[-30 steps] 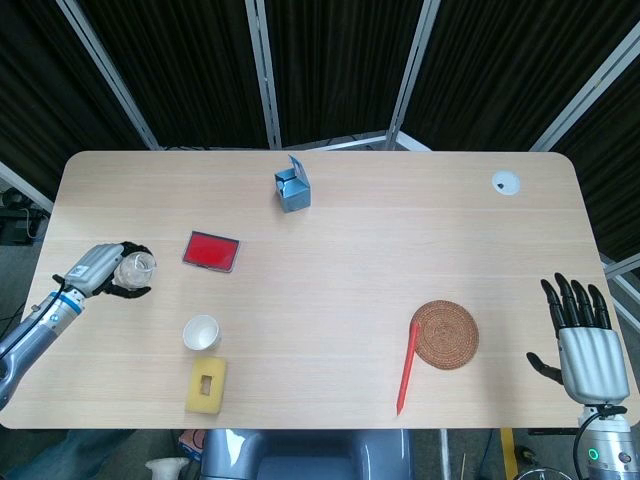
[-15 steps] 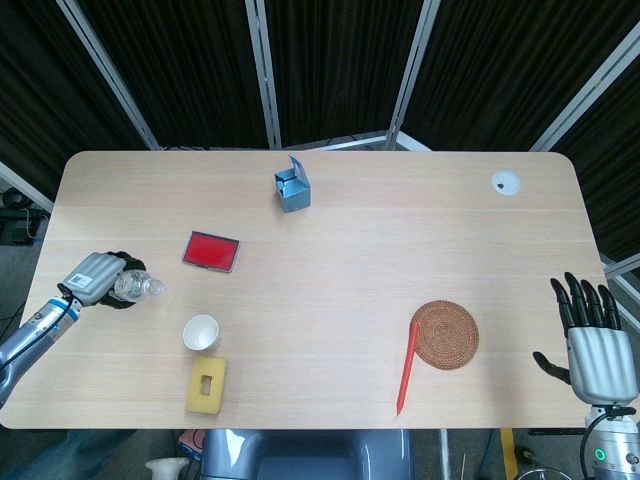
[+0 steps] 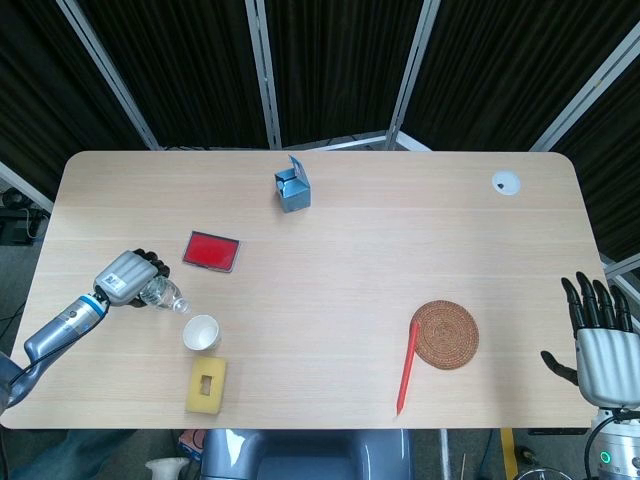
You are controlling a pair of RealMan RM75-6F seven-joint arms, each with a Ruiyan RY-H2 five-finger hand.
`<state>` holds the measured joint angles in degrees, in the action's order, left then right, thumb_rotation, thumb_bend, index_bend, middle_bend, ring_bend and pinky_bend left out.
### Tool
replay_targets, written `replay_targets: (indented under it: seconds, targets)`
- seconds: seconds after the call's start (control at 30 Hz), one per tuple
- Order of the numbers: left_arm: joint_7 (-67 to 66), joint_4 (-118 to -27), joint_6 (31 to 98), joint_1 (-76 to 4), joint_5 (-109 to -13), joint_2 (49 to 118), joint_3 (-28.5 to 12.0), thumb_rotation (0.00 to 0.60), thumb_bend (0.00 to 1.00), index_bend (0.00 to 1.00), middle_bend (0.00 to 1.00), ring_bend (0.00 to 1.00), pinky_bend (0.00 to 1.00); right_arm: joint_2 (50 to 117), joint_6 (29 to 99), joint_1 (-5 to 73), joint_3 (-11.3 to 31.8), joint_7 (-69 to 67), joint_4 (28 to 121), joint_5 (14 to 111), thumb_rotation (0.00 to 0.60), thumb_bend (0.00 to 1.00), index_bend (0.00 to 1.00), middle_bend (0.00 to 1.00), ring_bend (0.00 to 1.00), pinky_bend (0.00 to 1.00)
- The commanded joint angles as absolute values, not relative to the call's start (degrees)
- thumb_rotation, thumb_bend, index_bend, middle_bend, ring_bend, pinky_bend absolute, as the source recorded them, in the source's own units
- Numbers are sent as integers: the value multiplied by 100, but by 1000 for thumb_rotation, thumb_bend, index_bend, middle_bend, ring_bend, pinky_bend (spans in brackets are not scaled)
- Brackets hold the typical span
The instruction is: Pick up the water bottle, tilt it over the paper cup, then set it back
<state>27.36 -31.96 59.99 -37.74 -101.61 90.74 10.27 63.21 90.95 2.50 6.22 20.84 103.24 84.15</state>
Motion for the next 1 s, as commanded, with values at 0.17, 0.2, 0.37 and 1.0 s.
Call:
replay_targets:
  seconds: [0.17, 0.2, 0.37, 1.0]
  targets:
    - [2668, -2821, 5872, -3823, -10216, 9297, 1167, 600, 415, 601, 465, 309, 362, 6272, 9129, 223, 664, 2008, 10326, 8361, 600, 0, 0, 0, 0, 0]
    - [2662, -2789, 5875, -3821, -10213, 9300, 1174, 600, 415, 601, 465, 309, 362, 6267, 9131, 221, 667, 1996, 10327, 8357, 600, 0, 0, 0, 0, 0]
    - [2613, -2728, 5961, -3818, -10207, 9235, 1203, 600, 413, 601, 465, 309, 362, 6250, 9112, 225, 675, 1967, 10329, 8342, 600, 0, 0, 0, 0, 0]
    - [1800, -2838, 6202, -3823, -10308, 9114, 1308, 600, 414, 602, 465, 308, 361, 6227, 9067, 237, 685, 1927, 10343, 8313, 600, 0, 0, 0, 0, 0]
